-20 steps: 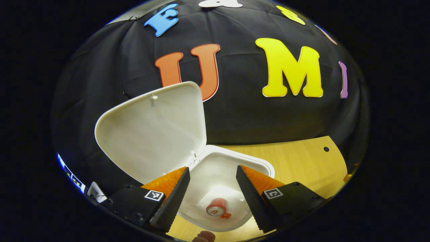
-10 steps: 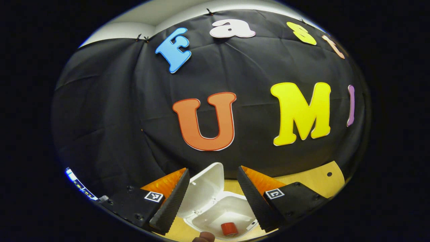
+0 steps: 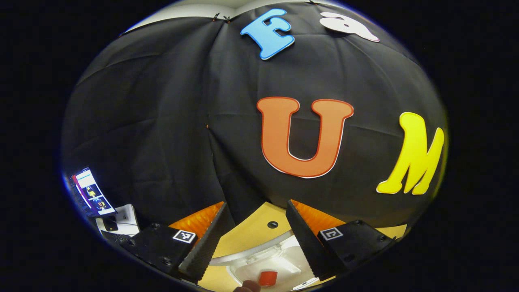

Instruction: Press the lid of the desktop garbage bin to open it, pick up the crumpled paper on the desktop and throw it into the bin, then pick up the pop can on the desktop and drop it into the bin, and finally close the garbage bin lid.

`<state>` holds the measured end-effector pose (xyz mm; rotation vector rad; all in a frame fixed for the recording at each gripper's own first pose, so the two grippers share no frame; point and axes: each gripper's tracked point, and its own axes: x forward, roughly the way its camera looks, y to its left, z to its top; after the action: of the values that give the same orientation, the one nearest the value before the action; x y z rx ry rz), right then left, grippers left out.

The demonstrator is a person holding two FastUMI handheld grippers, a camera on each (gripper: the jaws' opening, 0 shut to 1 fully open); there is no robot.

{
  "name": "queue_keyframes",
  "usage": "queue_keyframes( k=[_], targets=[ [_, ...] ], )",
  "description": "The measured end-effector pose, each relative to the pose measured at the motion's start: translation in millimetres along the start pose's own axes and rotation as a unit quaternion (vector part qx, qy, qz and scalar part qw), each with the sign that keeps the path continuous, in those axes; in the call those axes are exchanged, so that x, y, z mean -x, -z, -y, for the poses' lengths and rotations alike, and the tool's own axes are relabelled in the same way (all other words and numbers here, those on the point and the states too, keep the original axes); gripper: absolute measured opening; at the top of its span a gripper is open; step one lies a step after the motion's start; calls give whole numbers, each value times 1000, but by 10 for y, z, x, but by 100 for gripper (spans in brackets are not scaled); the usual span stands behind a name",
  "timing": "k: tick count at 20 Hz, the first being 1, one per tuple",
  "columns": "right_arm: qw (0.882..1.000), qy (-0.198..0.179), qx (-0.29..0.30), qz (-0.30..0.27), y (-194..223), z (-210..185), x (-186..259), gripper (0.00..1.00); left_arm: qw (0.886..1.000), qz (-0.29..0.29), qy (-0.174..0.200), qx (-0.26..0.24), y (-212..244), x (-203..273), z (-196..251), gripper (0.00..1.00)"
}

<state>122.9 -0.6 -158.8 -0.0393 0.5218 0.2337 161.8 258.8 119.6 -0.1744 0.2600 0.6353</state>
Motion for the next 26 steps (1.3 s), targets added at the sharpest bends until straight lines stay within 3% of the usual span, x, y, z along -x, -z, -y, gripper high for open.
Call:
queue_keyframes(
  k=[5,8,10,18,26],
  targets=[
    [1000,8,-17,1,69,198,41,95,998,-37,13,51,237,14,231,92],
    [1000,6,-24,0,100,274,61,96,998,-36,6,56,316,27,265,92],
    [1000,6,-10,-1,131,335,64,96,996,-53,21,66,524,163,441,92],
    [1000,2,22,-12,252,678,82,96,995,-86,14,55,1361,417,790,95],
    [999,-8,39,-20,412,964,137,94,991,-121,-24,41,1944,529,874,95]
  ],
)
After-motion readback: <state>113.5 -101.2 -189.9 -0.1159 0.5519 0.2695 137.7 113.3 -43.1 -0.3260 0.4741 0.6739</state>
